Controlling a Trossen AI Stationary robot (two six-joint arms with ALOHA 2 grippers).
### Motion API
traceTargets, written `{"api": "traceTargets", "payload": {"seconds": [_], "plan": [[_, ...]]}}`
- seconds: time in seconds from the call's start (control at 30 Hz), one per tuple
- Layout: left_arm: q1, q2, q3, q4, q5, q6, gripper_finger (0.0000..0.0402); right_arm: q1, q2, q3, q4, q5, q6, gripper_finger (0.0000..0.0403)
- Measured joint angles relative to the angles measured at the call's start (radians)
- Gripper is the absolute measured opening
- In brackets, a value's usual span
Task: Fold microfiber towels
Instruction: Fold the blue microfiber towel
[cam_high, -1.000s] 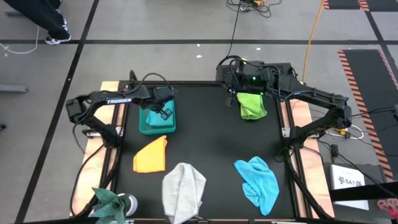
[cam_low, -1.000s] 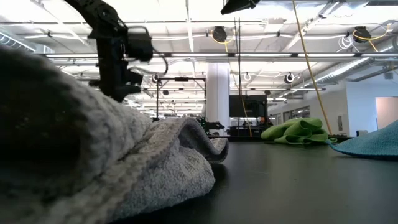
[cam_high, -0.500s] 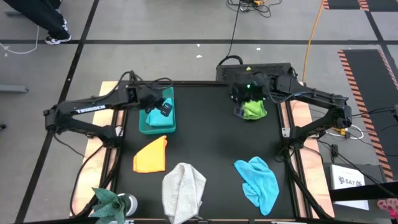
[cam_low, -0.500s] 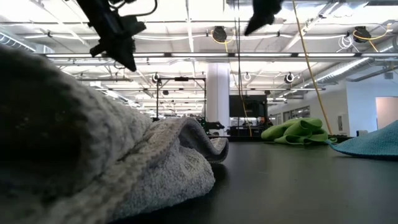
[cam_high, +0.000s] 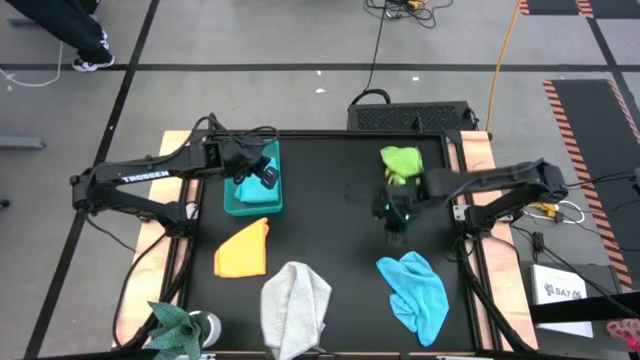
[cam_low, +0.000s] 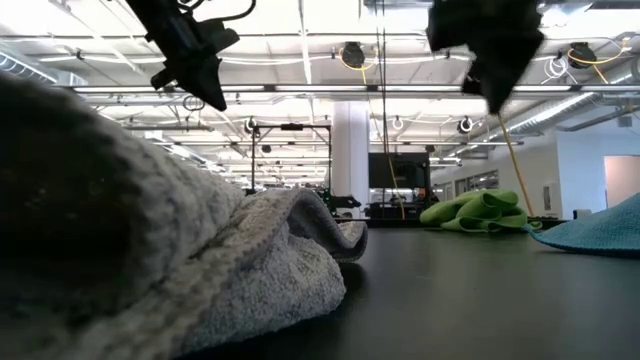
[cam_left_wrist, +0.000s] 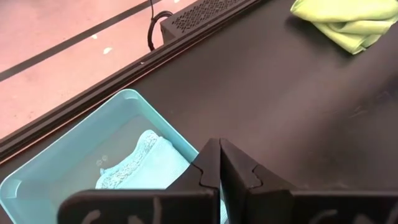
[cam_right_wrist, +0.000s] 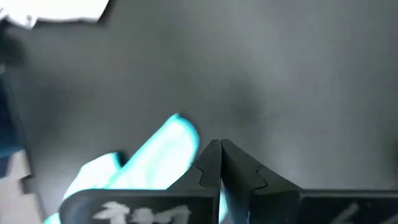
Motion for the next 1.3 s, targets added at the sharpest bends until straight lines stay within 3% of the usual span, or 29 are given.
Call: {"api": "traceTargets", "payload": {"seconds": [0.17,0.33,0.63,0.9,1.13,1.3], "plan": [[0.000,-0.001,0.000,0.000,0.001,0.013,0.0007,0.063,0.000,-0.167,0.203,-0.072,0.144,0.0000],[0.000,-0.001,0.000,0.000,0.001,0.015,0.0016,0.090,0.000,-0.207,0.281,-0.081,0.208,0.0012],[0.001,-0.001,0.000,0.000,0.002,0.016,0.0011,0.093,0.019,-0.206,0.280,-0.082,0.153,0.0115],[0.001,-0.001,0.000,0.001,0.002,0.016,0.0023,0.122,0.099,-0.206,0.285,-0.080,-0.016,0.0177],[0.001,-0.001,0.000,0.001,0.001,0.016,0.0024,0.121,0.168,-0.206,0.355,-0.050,-0.230,0.0185],[0.001,-0.001,0.000,0.001,0.001,0.016,0.0024,0.109,0.188,-0.206,0.369,-0.062,-0.280,0.0185]]}}
